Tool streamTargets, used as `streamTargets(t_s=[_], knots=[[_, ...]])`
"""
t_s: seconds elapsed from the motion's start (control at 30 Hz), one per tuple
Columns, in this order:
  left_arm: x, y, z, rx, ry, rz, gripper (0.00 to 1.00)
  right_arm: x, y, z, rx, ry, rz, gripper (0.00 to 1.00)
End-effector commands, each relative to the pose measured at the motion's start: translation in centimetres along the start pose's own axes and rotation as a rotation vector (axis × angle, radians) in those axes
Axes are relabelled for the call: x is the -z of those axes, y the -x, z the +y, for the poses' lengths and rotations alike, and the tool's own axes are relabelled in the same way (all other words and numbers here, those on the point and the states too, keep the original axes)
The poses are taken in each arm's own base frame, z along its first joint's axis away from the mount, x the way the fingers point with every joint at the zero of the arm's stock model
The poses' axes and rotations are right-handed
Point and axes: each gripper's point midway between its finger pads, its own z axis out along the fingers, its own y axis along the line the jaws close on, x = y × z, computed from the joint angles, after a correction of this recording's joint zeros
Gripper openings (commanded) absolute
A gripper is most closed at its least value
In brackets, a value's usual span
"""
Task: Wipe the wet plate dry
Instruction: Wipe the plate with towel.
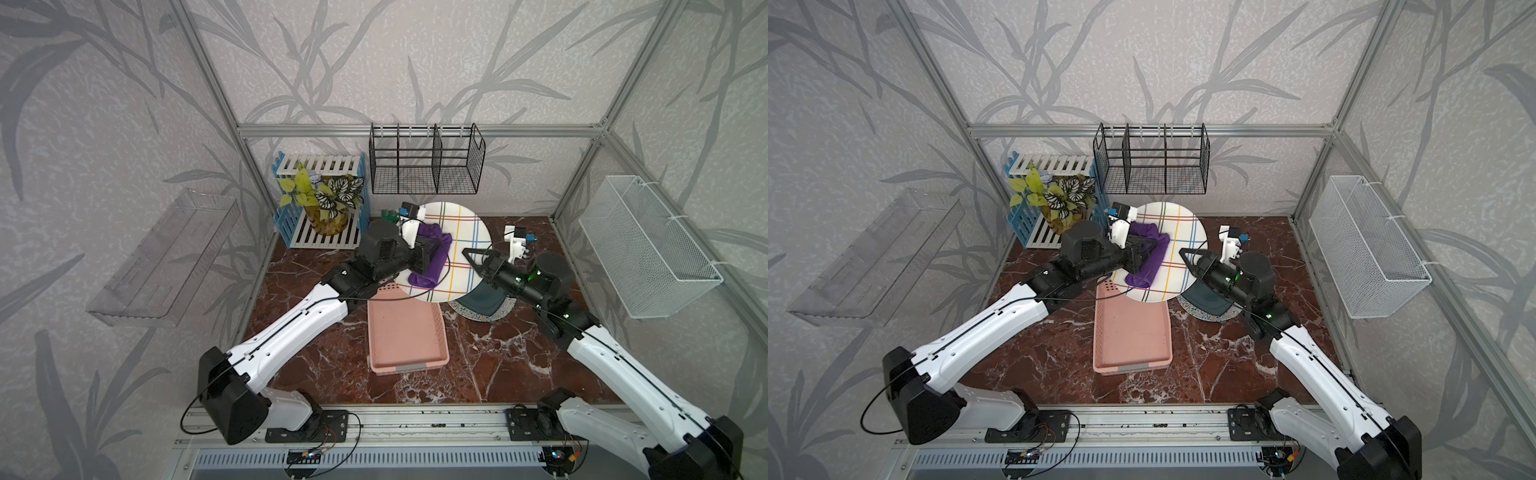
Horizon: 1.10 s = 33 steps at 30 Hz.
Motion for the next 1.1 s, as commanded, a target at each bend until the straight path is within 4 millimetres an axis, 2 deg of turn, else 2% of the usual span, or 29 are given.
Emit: streamTargets(t_s=[0.0,0.13,0.23,0.3,0.43,0.57,0.77,0.83,0.93,1.07], knots=[[2.1,0.3,1.7,0.258,-0.126,-0.056,0.00,4.3,4.2,9.5,0.071,0.351,-0.179,0.00],[4.6,2.2,4.0,0.440,-0.166,-0.165,0.00,6.1,5.2,10.4,0.051,0.403,-0.238,0.00],[7.1,4.8,3.8,0.571,-0.332,-0.304,0.00,7.0,5.6,10.7,0.036,0.429,-0.261,0.00],[7.5,5.5,3.3,0.630,-0.412,-0.320,0.00,6.9,5.4,10.8,0.028,0.448,-0.250,0.00],[8.1,7.2,1.5,0.670,-0.553,-0.323,0.00,6.7,5.1,11.3,-0.004,0.523,-0.221,0.00],[10.0,9.5,-0.6,0.700,-0.704,-0.378,0.00,5.9,4.2,11.9,-0.002,0.550,-0.158,0.00],[12.1,12.0,-3.8,0.769,-0.921,-0.431,0.00,3.0,1.2,11.8,-0.021,0.558,-0.041,0.00],[12.2,12.2,-4.6,0.799,-0.980,-0.434,0.00,2.0,0.0,11.7,-0.034,0.563,-0.015,0.00],[11.7,11.8,-6.2,0.840,-1.044,-0.422,0.00,0.6,-0.6,12.1,-0.038,0.575,-0.002,0.00],[11.2,10.9,-9.6,0.857,-1.141,-0.385,0.00,-0.2,1.4,12.7,-0.026,0.574,-0.074,0.00]])
